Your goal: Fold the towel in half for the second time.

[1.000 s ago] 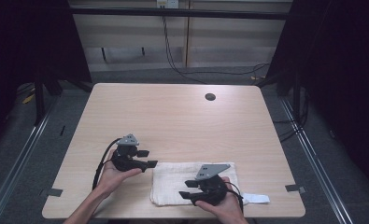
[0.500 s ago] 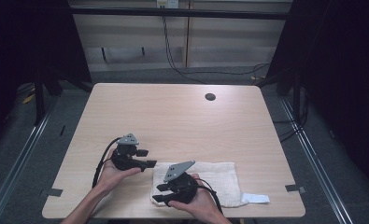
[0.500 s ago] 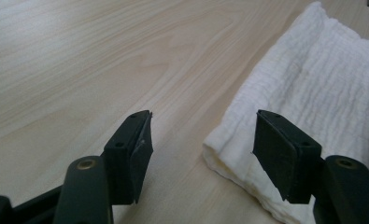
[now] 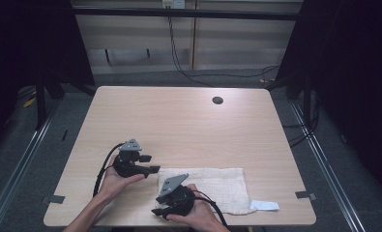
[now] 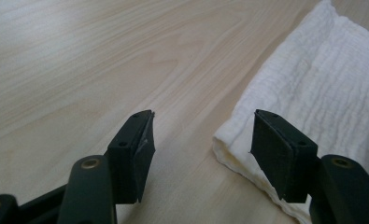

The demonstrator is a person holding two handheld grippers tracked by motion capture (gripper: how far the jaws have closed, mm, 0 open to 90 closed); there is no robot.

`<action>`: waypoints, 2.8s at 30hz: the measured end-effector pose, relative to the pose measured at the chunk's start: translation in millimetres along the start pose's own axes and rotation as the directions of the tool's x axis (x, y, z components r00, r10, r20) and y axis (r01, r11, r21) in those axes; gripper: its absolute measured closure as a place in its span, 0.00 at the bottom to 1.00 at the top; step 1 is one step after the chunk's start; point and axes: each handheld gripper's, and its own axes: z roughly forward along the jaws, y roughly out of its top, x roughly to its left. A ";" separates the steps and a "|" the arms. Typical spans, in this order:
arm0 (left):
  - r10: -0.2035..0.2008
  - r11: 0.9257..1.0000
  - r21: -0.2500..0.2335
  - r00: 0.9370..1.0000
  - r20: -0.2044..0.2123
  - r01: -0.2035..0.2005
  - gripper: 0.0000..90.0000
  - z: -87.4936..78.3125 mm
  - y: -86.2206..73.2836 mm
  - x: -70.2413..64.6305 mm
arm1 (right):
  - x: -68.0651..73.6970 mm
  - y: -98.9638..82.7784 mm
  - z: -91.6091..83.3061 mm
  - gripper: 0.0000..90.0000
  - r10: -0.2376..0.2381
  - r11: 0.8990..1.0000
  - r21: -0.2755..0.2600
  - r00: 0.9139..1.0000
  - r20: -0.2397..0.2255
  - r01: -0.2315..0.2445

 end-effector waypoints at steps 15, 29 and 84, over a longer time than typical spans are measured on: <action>0.017 1.000 -0.006 0.999 0.028 -0.017 0.59 18.3 2.5 -1.9 | 0.6 -6.0 1.1 0.94 -0.019 0.999 -0.029 0.996 0.091 0.022; 0.038 0.997 0.065 0.997 0.065 -0.043 0.66 31.4 -1.7 -3.1 | -1.6 -5.8 0.9 0.95 0.000 0.999 -0.032 0.997 0.077 0.003; 0.011 0.996 -0.087 0.990 0.141 0.001 0.97 -15.2 17.9 -0.9 | 6.3 29.5 -28.0 0.96 0.105 0.979 -0.173 0.994 0.000 -0.103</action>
